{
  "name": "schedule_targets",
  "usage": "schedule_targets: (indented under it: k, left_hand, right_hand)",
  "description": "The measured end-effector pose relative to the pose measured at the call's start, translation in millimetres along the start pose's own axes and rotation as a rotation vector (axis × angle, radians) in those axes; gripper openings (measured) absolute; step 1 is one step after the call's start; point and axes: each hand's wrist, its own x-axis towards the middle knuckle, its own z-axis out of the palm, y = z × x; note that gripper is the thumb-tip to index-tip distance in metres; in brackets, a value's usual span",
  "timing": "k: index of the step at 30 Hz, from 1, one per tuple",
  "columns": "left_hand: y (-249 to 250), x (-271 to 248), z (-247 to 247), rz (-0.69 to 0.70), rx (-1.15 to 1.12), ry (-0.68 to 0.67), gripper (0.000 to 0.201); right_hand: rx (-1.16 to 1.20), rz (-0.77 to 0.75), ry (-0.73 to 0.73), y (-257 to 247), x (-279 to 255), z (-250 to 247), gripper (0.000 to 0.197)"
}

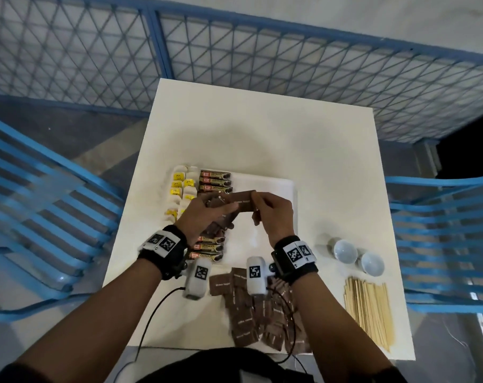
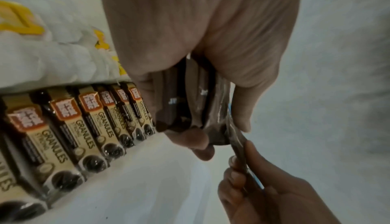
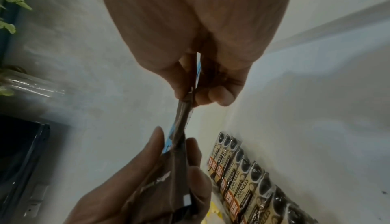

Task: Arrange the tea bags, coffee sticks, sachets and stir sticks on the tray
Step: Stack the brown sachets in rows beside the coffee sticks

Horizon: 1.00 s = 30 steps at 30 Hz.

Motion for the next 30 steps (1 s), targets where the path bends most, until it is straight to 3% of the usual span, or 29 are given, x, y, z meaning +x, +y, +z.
schedule_targets:
  k: [5,7,11,14,15,19,30]
  left_hand:
    - [-10,9,6,0.031,-0.022,0.103,0.053]
    - [-10,13,5,0.053,-0.010,0.147,0.044]
    - [-9,23,-3,0.068,0.015,0.189,0.017]
    - [-8,26,-12,-0.001,-0.049,0.180,0.020]
    - [-8,27,-15,-0.016,-0.063,0.171,0.022]
    - [-10,25,-25,-0.059,-0.088,0.160,0.020]
    - [-16,28,-46,-0.122,-0.101,0.198,0.024]
  right_hand:
    - [0.017,-0.011,-0.161,9,15,-10,0.007]
    - [-0.035,-0.022,-0.195,11,24,-15,0.008]
    - [-0.063,0.000,-0.098,14,51,-14,0.003]
    - [-0.155,0.041,0.005,25,78,-5,0.009]
    - [-0.189,0.053,0.014,29,86,-1,0.003]
    - [-0.331,0.084,0.007,38,101,13,0.015]
    - [-0.434,0.089,0.094,42,109,37,0.014]
